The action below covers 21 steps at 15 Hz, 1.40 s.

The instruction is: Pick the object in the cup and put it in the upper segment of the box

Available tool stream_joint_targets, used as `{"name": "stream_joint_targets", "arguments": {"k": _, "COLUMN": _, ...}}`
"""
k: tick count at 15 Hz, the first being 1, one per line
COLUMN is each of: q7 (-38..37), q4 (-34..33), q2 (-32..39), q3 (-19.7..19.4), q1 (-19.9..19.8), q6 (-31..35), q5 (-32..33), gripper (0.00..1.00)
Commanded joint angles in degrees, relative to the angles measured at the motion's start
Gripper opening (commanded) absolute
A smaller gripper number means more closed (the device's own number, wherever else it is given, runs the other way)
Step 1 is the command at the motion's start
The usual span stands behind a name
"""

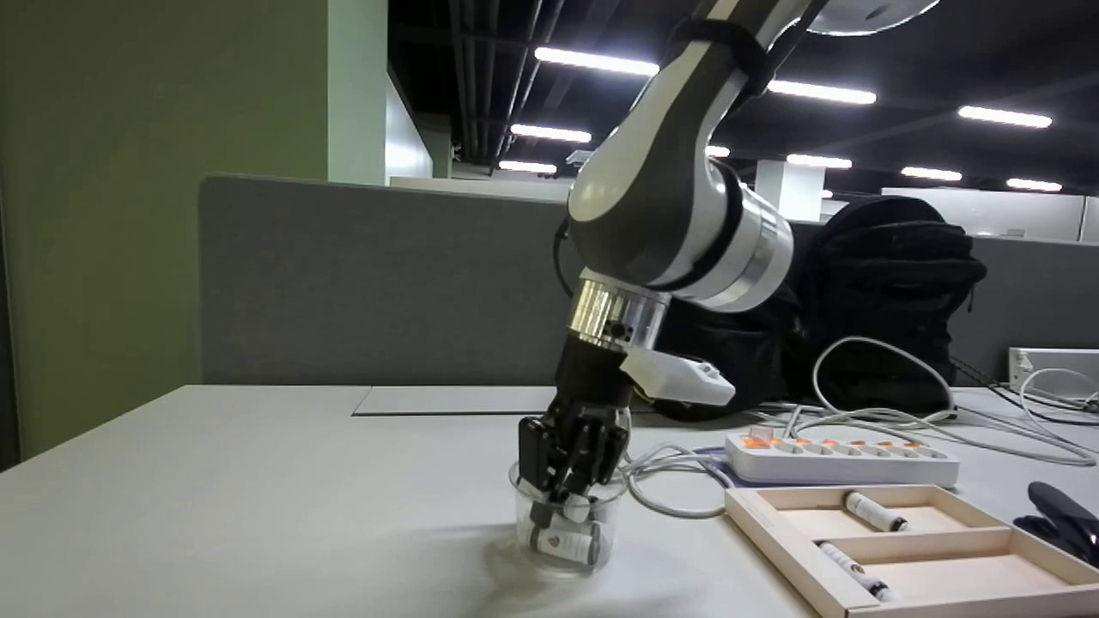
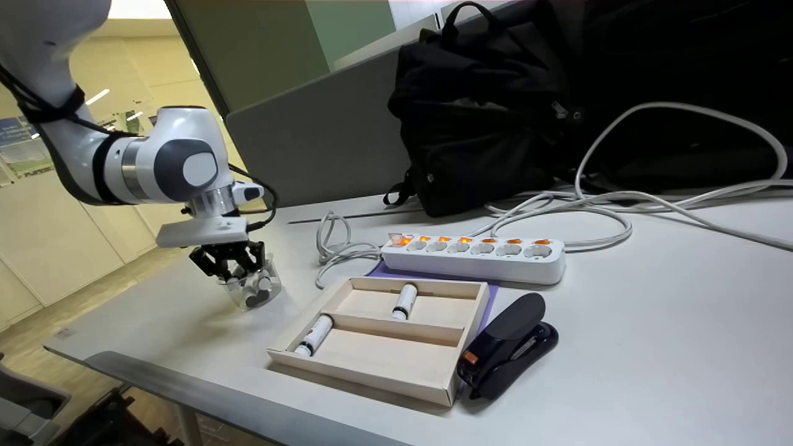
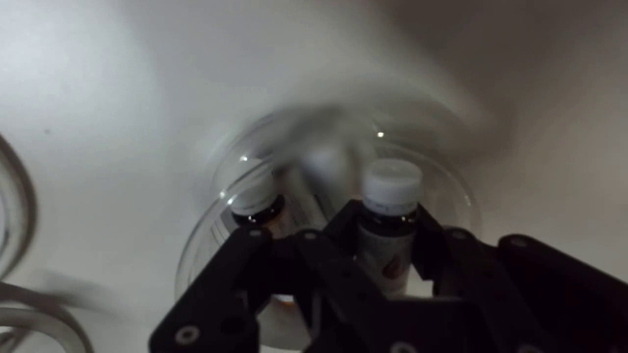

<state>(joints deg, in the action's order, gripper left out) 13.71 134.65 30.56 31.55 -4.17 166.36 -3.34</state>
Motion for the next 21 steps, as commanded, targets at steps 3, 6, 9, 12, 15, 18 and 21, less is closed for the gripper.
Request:
{"name": "stream_joint_targets", "arguments": {"k": 3, "q7": 6.1, "q4": 0.5, "q2": -6.0, "q3": 7.1, "q1": -7.4, "q6": -6.2, "q5": -6.3, "gripper": 0.06}}
{"name": "stream_joint_targets", "arguments": {"k": 6, "q7": 8.6, "q4": 1.9, "q2": -13.1, "q3": 5.6, "q1": -8.0, "q6": -11.4, "q5": -7.3, "gripper": 0.06}}
{"name": "stream_joint_targets", "arguments": {"k": 9, "q7": 10.9, "q4": 4.0, "q2": -20.3, "q3": 1.3, "q1": -7.0, "q6": -14.6, "q5": -8.4, "gripper": 0.06}}
{"name": "stream_joint_targets", "arguments": {"k": 12, "q7": 10.3, "q4": 7.7, "q2": -24.5, "q3": -6.9, "q1": -3.3, "q6": -13.5, "q5": -7.5, "gripper": 0.06}}
{"name": "stream_joint_targets", "arguments": {"k": 15, "q7": 6.6, "q4": 11.8, "q2": -24.5, "q3": -15.1, "q1": 0.8, "q6": -10.6, "q5": -2.4, "gripper": 0.06}}
{"name": "stream_joint_targets", "arguments": {"k": 18, "q7": 1.7, "q4": 15.5, "q2": -22.6, "q3": -21.6, "q1": 3.2, "q6": -6.8, "q5": 4.8, "gripper": 0.06}}
{"name": "stream_joint_targets", "arguments": {"k": 21, "q7": -5.7, "q4": 17.6, "q2": -19.9, "q3": -28.1, "q1": 5.2, "q6": -2.0, "q5": 14.0, "gripper": 0.06}}
